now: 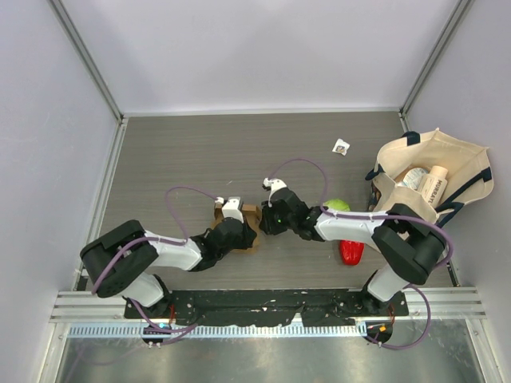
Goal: Fold the paper box
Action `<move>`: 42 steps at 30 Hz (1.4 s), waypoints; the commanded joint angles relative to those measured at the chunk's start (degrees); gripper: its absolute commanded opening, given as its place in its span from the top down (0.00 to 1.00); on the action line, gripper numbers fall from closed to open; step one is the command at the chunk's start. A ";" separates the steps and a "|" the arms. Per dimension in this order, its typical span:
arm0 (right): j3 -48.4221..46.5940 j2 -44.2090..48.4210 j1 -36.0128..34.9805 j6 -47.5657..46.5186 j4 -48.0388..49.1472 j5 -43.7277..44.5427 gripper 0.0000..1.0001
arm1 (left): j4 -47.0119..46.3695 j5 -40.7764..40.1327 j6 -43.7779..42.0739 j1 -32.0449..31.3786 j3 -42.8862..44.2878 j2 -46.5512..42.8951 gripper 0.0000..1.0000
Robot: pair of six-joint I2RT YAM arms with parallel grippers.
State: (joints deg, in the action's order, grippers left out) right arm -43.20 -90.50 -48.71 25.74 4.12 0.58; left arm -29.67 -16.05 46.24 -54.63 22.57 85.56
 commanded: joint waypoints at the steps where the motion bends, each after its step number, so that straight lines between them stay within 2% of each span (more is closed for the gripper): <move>1: -2.59 -1.43 -1.39 2.12 5.19 -3.12 0.77 | 3.48 -0.12 -0.18 0.23 -0.86 1.89 1.00; 5: -2.24 -2.04 -1.92 5.36 7.74 -3.40 0.77 | 3.48 -0.03 -0.27 0.23 -1.30 2.07 1.00; 15: -4.00 -5.22 -2.09 6.96 10.20 4.16 0.78 | 2.42 0.15 0.26 0.23 -2.62 1.98 1.00; 20: -2.51 -4.16 -2.62 9.24 15.65 4.60 0.80 | 1.28 -0.03 0.52 0.23 -3.49 1.89 1.00; 26: -0.39 -4.33 -2.88 11.97 20.66 9.79 0.80 | 0.40 0.06 0.87 0.23 -3.93 2.07 1.00; 34: -2.42 -5.48 -3.76 2.22 16.27 12.87 0.76 | 0.67 0.06 0.87 0.14 -4.28 1.28 1.00; 42: -3.73 -4.51 -3.76 -7.26 13.38 10.67 0.73 | 1.19 0.15 0.61 0.23 -3.93 1.10 1.00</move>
State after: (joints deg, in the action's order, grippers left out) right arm -44.31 -96.47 -52.66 25.39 17.58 9.34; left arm -34.46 -16.08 47.62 -54.57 20.32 86.13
